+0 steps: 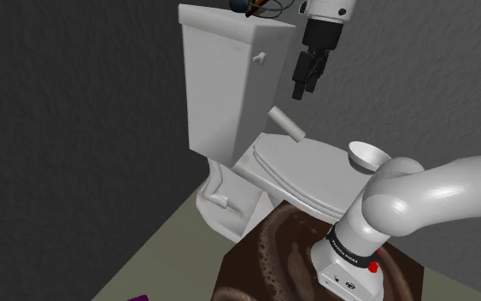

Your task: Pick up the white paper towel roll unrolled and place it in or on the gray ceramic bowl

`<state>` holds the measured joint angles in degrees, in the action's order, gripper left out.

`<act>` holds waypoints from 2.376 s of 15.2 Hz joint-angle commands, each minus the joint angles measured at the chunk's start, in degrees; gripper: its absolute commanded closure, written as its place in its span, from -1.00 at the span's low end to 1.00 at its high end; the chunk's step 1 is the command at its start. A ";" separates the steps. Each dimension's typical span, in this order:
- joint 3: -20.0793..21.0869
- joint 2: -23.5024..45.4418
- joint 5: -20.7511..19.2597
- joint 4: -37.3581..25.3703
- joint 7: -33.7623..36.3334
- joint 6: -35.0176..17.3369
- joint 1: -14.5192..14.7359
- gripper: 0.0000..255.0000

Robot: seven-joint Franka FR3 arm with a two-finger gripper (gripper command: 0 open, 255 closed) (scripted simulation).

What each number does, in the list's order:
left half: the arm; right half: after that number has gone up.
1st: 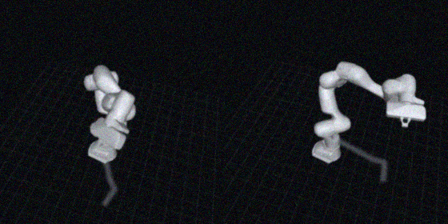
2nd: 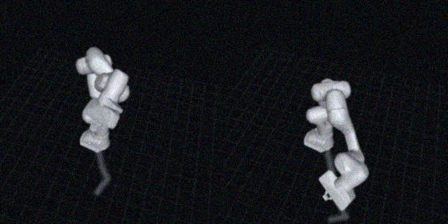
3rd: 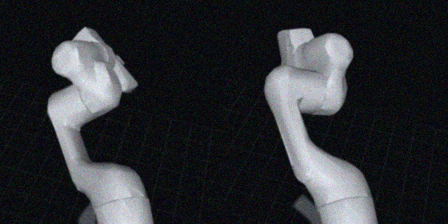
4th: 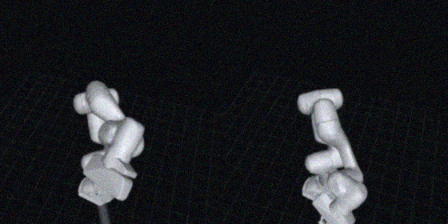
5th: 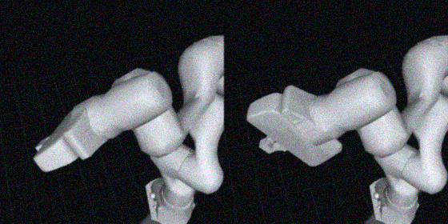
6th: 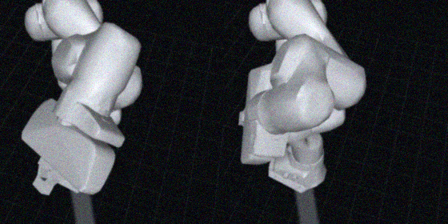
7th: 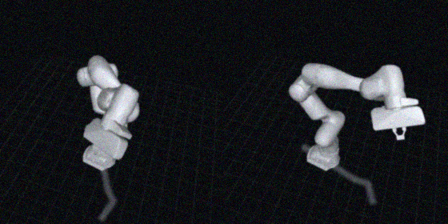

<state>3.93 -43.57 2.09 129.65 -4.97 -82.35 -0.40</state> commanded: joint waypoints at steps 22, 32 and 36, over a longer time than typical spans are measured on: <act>-20.36 1.07 -22.96 28.86 -20.80 -50.23 -9.26 -1.00; -35.31 22.82 -26.41 25.57 -31.97 -80.36 -8.27 -1.00; -47.60 32.56 -15.95 21.58 -43.98 -90.74 2.38 -1.00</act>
<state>-39.90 -13.99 -17.75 152.25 -45.00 -169.80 -1.65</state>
